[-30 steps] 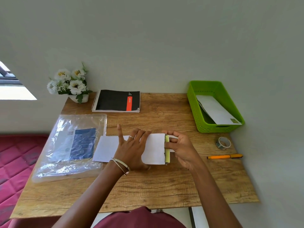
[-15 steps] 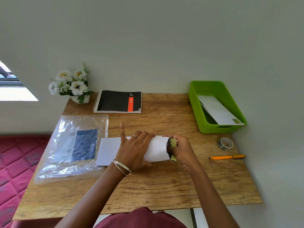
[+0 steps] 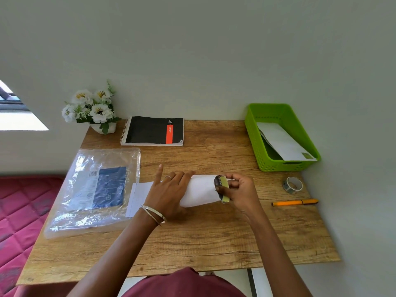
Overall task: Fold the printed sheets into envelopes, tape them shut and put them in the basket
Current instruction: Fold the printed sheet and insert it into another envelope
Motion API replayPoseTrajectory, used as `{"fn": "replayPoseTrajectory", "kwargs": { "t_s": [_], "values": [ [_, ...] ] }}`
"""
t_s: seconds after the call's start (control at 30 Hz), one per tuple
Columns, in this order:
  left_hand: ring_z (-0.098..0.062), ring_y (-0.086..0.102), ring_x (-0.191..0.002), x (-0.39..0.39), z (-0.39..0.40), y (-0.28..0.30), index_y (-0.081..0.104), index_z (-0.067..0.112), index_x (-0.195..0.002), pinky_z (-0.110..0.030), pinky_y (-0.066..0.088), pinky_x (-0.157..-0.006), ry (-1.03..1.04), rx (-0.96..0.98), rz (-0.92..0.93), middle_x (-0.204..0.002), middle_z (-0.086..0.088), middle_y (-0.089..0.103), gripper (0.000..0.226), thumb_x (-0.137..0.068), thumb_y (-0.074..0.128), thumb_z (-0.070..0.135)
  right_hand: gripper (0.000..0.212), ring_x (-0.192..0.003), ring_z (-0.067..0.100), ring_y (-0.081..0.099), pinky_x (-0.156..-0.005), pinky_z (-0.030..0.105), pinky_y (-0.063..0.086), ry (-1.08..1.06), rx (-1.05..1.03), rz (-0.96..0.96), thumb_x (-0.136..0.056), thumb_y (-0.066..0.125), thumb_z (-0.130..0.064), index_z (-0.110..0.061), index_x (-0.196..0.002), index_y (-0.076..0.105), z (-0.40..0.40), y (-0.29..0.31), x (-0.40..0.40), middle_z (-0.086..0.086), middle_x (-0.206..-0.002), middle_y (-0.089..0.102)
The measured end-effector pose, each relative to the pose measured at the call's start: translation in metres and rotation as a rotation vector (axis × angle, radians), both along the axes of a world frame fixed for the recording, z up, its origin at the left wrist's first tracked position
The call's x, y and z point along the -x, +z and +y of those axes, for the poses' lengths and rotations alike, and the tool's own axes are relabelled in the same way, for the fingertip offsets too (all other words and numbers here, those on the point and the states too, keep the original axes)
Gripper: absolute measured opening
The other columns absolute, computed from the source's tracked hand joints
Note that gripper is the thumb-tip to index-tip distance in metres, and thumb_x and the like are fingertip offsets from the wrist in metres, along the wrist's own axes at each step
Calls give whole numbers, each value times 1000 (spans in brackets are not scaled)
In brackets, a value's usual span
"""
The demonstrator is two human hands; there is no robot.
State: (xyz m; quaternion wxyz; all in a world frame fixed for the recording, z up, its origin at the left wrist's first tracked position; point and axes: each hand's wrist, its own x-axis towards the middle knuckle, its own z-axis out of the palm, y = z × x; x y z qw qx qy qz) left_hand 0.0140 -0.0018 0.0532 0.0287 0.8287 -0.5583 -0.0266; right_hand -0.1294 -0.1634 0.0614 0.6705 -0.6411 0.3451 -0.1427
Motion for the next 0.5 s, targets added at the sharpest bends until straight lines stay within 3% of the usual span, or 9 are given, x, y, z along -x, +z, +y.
{"fn": "replayPoseTrajectory", "kwargs": {
  "t_s": [0.13, 0.27, 0.4, 0.5],
  "values": [
    [-27, 43, -125, -3, 0, 5, 15, 26, -144, -55, 10, -114, -4, 15, 57, -138, -1, 43, 107, -60, 69, 63, 36, -72, 24, 71, -52, 32, 54, -29, -25, -4, -71, 78, -1, -4, -105, 66, 0, -1, -2, 8, -82, 75],
    [-24, 44, -122, -1, -7, 4, 19, 26, -141, -50, 18, -114, -3, 65, 104, -135, 1, 42, 101, -60, 67, 62, 38, -74, 20, 71, -55, 31, 55, -8, 5, 0, -72, 79, -5, -9, -107, 64, 0, 4, -9, 4, -85, 75],
    [-24, 47, -114, -7, -9, 0, 30, 25, -136, -41, 39, -99, 26, 121, 89, -130, 0, 45, 91, -61, 71, 56, 19, -84, 15, 67, -71, 32, 56, -178, 195, 15, -80, 75, -24, -24, -96, 65, -5, 3, -10, -3, -91, 71],
    [-24, 47, -114, -15, -1, -2, 32, 25, -134, -43, 45, -92, 78, 126, 80, -131, 0, 45, 93, -58, 72, 58, 7, -83, 13, 64, -71, 28, 53, -279, 384, 61, -85, 69, -27, -23, -90, 66, -11, 3, -3, -7, -86, 68]
  ]
}}
